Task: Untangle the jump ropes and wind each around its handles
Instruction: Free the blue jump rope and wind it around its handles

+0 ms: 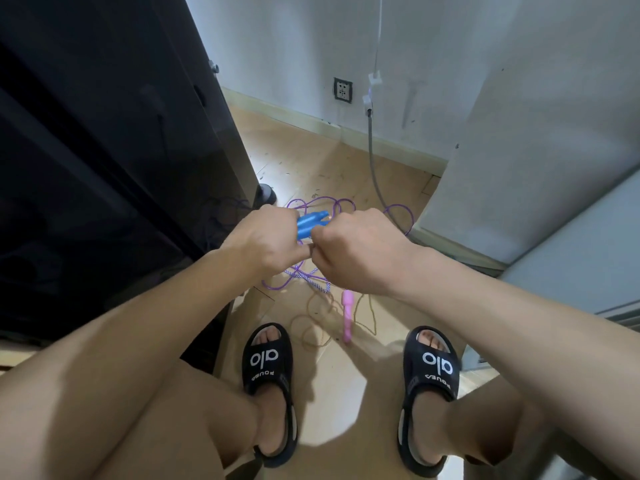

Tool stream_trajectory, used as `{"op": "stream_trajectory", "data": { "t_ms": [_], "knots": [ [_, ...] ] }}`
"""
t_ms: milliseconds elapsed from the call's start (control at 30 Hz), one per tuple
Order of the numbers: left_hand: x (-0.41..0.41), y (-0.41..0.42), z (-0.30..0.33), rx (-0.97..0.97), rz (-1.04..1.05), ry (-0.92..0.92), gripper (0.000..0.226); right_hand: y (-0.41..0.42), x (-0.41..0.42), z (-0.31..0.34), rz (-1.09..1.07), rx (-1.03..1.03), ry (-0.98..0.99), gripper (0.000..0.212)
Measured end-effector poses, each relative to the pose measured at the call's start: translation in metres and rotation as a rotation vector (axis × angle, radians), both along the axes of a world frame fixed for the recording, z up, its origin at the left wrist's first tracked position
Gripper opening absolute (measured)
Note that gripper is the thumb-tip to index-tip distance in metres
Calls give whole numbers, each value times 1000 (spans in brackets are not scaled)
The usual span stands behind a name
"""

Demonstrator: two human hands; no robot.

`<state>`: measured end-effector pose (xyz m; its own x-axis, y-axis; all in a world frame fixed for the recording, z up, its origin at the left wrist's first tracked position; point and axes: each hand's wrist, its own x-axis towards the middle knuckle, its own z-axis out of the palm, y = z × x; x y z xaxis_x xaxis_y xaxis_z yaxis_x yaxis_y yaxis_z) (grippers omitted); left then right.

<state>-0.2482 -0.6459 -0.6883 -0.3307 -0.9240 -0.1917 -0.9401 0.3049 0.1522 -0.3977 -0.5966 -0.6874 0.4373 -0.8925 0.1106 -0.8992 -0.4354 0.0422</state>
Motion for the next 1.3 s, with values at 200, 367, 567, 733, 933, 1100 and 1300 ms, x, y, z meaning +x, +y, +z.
{"op": "stream_trajectory", "data": {
  "t_ms": [200, 367, 567, 733, 933, 1100, 1300],
  "knots": [
    [-4, 11, -4, -103, -242, -213, 54, -10, -16, 12, 53, 295, -224, 22],
    [-5, 19, -5, -185, -292, -168, 50, -15, -36, 16, 2, 627, -679, 14],
    [-12, 28, 3, -164, -391, 12, 65, -28, -46, 17, -101, 648, -1110, 8],
    [-15, 42, 21, -77, -439, 283, 44, -29, -32, 5, -197, 570, -1107, 23],
    [-17, 43, 30, -69, -320, 557, 51, -29, -11, -2, -340, 507, -1346, 46],
    [-25, 39, 32, -46, -36, 632, 51, -22, -3, -6, -379, 467, -1443, 47],
    [-19, 21, 30, -19, 22, 648, 36, -23, 0, -20, -515, 478, -1293, 7]
  ]
}}
